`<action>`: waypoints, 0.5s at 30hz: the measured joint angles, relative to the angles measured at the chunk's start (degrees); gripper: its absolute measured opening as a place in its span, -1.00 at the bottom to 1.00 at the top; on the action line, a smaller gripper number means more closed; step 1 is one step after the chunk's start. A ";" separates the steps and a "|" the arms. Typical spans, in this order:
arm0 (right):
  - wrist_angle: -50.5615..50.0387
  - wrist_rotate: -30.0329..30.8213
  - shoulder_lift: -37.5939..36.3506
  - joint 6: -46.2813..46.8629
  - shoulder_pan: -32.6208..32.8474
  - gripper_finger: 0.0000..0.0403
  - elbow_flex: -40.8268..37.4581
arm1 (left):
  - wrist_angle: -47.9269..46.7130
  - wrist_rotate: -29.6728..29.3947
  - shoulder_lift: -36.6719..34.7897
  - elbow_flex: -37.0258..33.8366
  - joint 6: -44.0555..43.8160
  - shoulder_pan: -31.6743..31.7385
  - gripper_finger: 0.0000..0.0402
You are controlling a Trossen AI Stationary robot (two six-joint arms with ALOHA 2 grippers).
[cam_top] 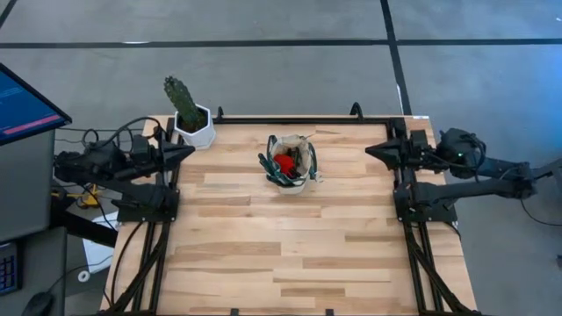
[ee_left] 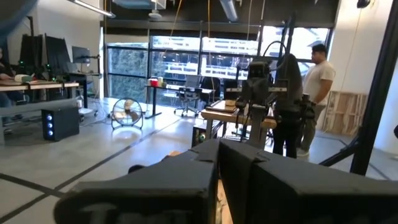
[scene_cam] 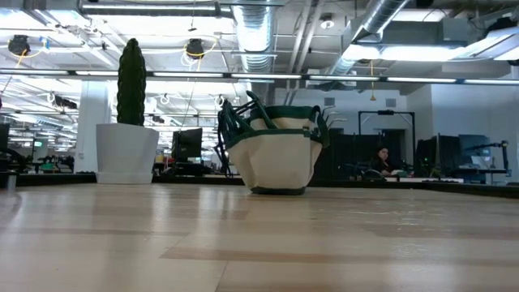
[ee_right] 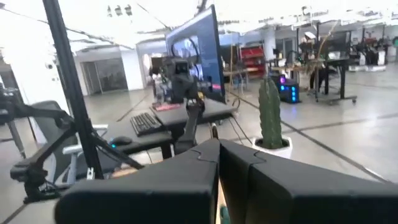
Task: Pick & Place Garden tools in Gardening bag
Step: Return to Home Position
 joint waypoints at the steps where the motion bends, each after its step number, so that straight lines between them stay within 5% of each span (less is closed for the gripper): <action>1: -0.36 0.57 -0.72 -0.02 0.00 -1.00 -0.49 | 0.02 0.00 -0.05 0.00 0.00 0.00 -1.00; 15: 0.53 5.50 -12.61 -0.43 -0.02 -1.00 -7.49 | 0.07 -0.04 -0.22 0.00 -0.02 0.00 -1.00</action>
